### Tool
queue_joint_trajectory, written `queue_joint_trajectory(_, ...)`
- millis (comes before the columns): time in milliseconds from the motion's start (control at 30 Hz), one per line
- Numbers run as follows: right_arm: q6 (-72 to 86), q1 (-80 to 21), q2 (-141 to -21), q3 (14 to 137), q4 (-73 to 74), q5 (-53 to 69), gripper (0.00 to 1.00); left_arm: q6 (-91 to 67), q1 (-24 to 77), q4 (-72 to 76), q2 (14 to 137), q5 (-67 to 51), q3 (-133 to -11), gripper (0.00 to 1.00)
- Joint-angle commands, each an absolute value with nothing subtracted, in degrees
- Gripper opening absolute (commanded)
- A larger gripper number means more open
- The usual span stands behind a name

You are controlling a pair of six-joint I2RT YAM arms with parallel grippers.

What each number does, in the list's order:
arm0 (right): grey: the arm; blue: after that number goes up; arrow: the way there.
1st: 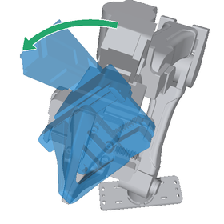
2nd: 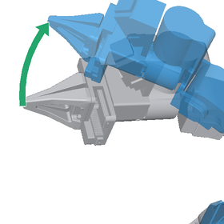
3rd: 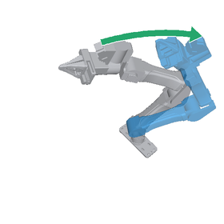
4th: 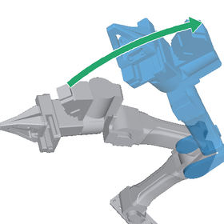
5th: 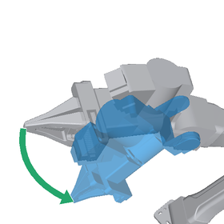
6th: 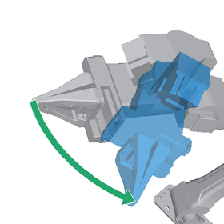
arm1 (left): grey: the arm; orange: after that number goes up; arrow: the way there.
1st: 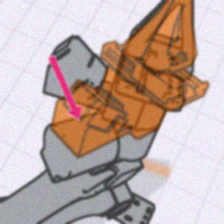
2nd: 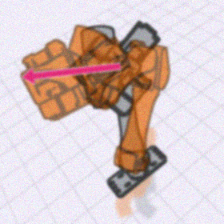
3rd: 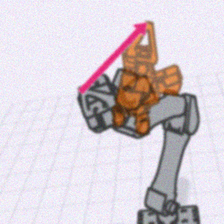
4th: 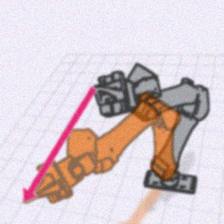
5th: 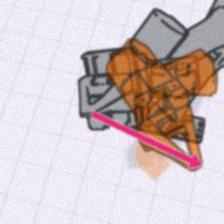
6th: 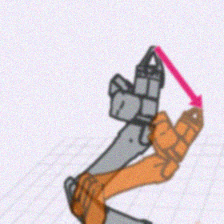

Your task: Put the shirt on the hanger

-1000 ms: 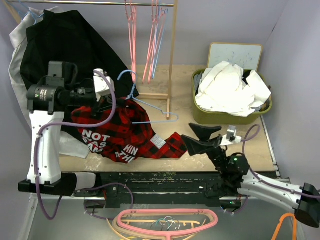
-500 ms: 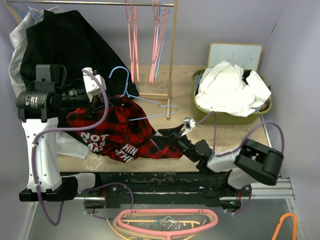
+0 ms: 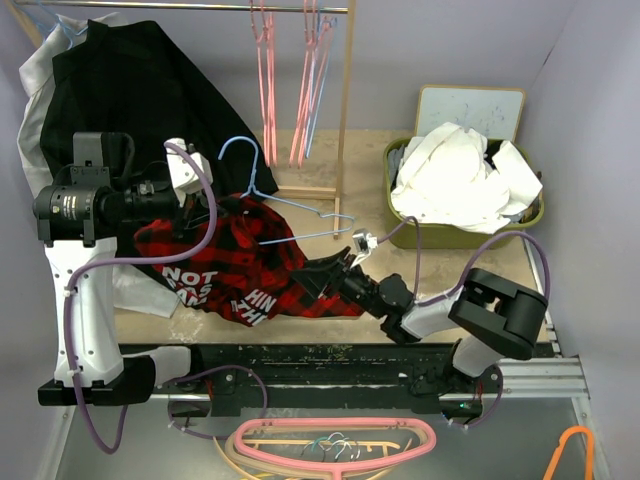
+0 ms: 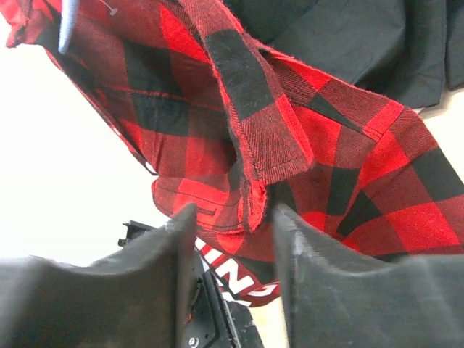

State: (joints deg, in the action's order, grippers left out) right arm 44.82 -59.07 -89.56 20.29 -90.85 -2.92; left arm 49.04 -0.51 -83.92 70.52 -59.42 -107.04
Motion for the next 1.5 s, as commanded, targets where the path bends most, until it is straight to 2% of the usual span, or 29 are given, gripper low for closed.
queue_joint_trajectory(0,46.2,-58.9,-91.6,23.4,-109.7,-1.5,0.36,49.9,-1.0,-82.7,69.8,-62.4,-107.5,0.0)
queue_joint_trajectory(100,46.0,-58.8,-92.7,23.8,-109.7,-2.9,0.03,50.9,-1.0,-83.4,69.9,-61.8,-108.1,0.0)
queue_joint_trajectory(133,45.9,-58.6,-92.4,23.0,-109.6,-4.5,0.0,51.5,-1.0,-83.8,70.0,-61.2,-108.4,0.0)
queue_joint_trajectory(233,47.0,-55.0,-89.5,19.2,-109.2,-8.5,0.0,56.7,-0.9,-86.9,70.1,-58.4,-109.4,0.0)
queue_joint_trajectory(400,51.9,-46.4,-84.3,13.8,-106.7,-8.1,0.0,60.6,0.8,-88.8,71.1,-48.8,-112.7,0.0)
queue_joint_trajectory(633,52.4,-42.7,-79.6,13.0,-101.9,-5.5,0.0,60.9,3.0,-88.8,72.7,-44.0,-114.9,0.0)
queue_joint_trajectory(1033,48.9,-37.9,-61.4,19.1,-71.6,-0.6,0.0,63.4,6.1,-88.6,73.1,-37.8,-112.2,0.0)
queue_joint_trajectory(1267,47.9,-37.9,-59.8,22.3,-59.7,4.5,0.0,60.9,6.7,-83.4,73.6,-32.6,-112.6,0.0)
queue_joint_trajectory(1467,46.7,-37.9,-58.4,20.8,-54.4,4.0,0.0,60.1,6.9,-82.5,74.2,-33.3,-114.2,0.0)
